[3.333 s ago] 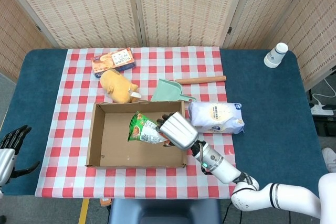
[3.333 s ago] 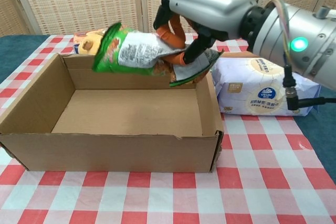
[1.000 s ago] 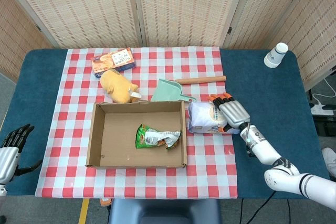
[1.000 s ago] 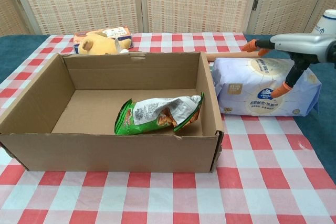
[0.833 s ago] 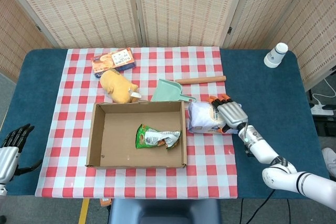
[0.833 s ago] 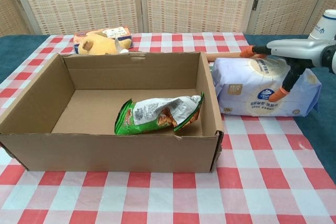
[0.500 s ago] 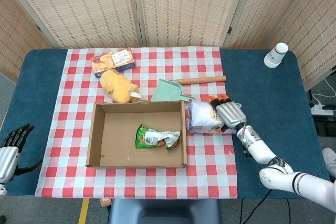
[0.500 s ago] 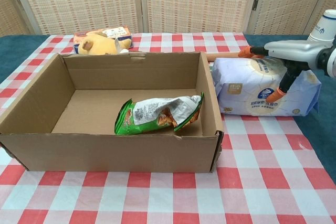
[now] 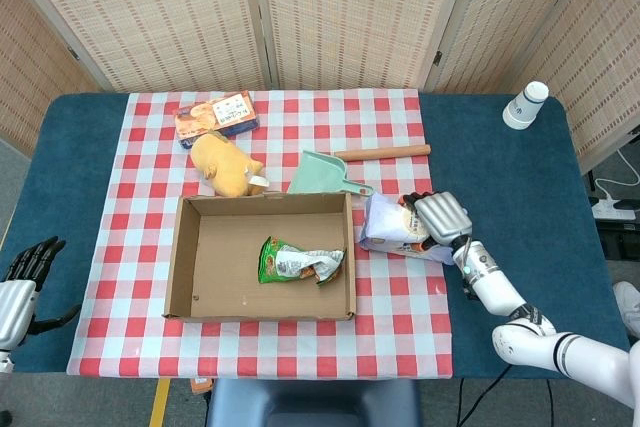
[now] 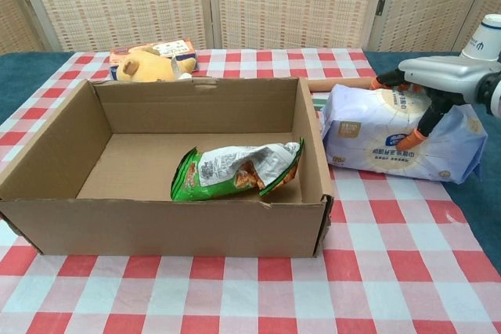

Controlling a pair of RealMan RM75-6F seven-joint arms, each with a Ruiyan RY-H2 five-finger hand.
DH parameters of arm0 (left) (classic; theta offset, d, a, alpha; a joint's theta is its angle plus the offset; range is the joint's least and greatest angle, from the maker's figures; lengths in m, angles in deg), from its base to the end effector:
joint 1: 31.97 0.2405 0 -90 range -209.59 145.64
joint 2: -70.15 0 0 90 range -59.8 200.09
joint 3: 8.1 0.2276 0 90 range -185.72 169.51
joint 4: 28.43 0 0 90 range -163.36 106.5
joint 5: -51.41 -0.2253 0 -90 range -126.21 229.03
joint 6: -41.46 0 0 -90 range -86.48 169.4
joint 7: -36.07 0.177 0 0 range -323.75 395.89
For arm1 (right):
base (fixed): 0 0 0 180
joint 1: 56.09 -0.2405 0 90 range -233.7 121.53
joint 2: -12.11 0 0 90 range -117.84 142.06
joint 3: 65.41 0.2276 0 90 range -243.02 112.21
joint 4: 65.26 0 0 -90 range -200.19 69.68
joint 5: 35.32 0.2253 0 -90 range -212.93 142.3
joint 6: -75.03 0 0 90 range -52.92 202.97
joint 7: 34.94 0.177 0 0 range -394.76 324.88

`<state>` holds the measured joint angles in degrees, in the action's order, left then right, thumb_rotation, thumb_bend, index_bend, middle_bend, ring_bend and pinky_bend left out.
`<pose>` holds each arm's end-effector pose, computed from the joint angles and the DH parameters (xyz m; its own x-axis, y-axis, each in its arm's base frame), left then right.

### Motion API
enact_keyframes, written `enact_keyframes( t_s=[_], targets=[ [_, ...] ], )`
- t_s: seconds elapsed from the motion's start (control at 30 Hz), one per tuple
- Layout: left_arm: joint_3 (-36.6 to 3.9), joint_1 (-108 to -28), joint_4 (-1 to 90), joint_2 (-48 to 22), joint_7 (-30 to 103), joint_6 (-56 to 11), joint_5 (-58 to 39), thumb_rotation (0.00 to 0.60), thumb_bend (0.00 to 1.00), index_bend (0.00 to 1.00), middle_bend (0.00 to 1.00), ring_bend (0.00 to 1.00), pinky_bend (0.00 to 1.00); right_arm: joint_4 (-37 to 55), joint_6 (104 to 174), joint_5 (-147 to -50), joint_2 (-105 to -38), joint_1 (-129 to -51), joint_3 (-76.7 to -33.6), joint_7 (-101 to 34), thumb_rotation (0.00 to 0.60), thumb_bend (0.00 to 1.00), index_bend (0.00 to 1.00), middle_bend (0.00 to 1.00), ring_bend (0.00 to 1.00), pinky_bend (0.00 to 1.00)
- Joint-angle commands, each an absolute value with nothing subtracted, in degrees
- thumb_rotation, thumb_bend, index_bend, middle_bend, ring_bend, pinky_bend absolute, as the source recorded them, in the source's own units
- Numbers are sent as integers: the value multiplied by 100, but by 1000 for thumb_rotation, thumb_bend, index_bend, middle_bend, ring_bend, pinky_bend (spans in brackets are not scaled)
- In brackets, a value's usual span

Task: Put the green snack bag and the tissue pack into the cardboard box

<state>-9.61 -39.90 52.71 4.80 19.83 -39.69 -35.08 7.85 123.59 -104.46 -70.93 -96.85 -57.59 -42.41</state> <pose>-0.3249 0.2280 0.1350 0.2964 0.0641 0.9529 0.9550 -0.0337 -0.2948 -0.1988 -0.3900 -0.0064 0.5180 -0.2825 0.8074 -0.8463 -0.3062 0.4359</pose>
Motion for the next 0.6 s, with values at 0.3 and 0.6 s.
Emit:
enact_keyframes(
  t_s=[0.3,0.6],
  targets=[
    [-953,-3994,5281,477,2003,-3971,-3526,600,201,0,0,0,75,1732,13024,-10622,-6268,-9455,-5567,-4473,600,176,836,593,641,848],
    [-947,-3991,5308,479,2048,-3981,-3532,600,199,0,0,0,75,3256,13657,-10685,-5300,-9392,-5147,-5018,600,176,842,600,650,856]
  ],
)
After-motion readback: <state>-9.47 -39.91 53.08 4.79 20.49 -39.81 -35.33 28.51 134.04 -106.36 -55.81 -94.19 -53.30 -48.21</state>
